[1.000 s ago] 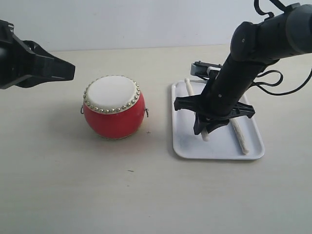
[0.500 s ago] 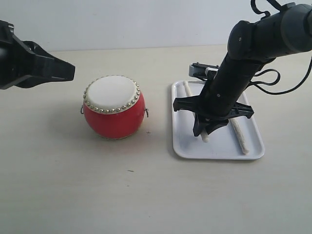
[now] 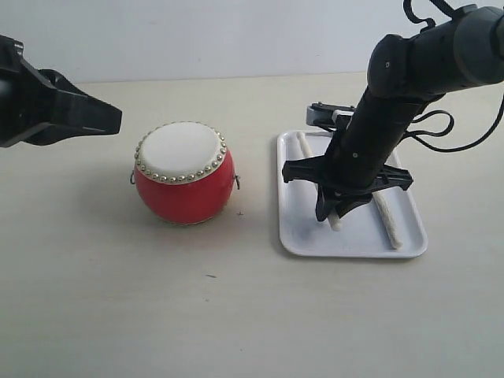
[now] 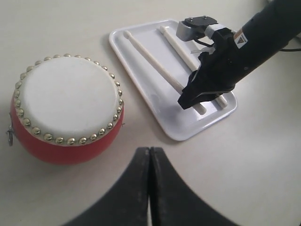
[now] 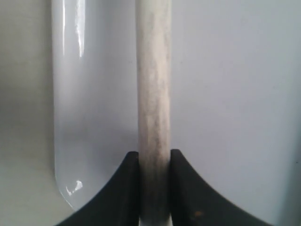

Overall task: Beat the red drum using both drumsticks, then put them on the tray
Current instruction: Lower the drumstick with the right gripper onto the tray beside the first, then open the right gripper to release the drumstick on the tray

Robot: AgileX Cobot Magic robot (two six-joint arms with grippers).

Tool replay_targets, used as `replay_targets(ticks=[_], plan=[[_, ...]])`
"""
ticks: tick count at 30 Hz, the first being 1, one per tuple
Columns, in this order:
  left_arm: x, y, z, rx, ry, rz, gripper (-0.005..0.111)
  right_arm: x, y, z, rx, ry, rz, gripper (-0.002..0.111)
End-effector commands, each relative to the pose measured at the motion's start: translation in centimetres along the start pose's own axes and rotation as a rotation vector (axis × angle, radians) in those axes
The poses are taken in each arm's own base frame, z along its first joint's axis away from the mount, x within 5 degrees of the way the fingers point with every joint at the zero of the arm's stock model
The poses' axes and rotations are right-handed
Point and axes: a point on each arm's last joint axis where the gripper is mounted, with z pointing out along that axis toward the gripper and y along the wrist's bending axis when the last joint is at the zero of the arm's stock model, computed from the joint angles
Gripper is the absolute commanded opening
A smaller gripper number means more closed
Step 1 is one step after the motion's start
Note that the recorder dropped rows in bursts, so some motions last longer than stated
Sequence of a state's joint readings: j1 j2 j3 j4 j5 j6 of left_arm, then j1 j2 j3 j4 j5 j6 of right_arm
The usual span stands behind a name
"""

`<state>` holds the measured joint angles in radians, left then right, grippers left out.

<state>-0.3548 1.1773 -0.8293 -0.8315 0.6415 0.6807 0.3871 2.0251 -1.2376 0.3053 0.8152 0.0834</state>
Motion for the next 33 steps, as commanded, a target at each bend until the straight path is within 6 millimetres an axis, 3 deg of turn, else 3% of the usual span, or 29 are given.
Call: replay_targets(ticks=[1,11,19,22,27,33], plan=[[0.2,-0.1,-0.1,0.003,0.006,-0.001,0.000,-0.3,-0.2,-0.1,0.004,-0.012,0.000,0.007],[0.2,-0.2,-0.1,0.007,0.011,-0.001,0.000,-0.4,-0.2,-0.1,0.010,-0.025,-0.001,0.042],[0.1,0.4,0.0,-0.051,-0.045,0.003,0.000,-0.9,-0.1,-0.6,0.012,-0.085,-0.081,0.049],[0.5,1.2,0.0,-0.131,-0.114,-0.007,0.000,-0.8,-0.1,-2.2,0.043,-0.121,-0.154,0.042],[2.9,2.6,-0.5,-0.268,-0.226,-0.054,0.000,0.1,0.2,-5.4,0.072,-0.142,-0.316,0.002],[6.7,3.6,-2.1,-0.453,-0.384,-0.042,0.000,0.3,0.6,-8.0,0.061,-0.311,-0.383,0.000]])
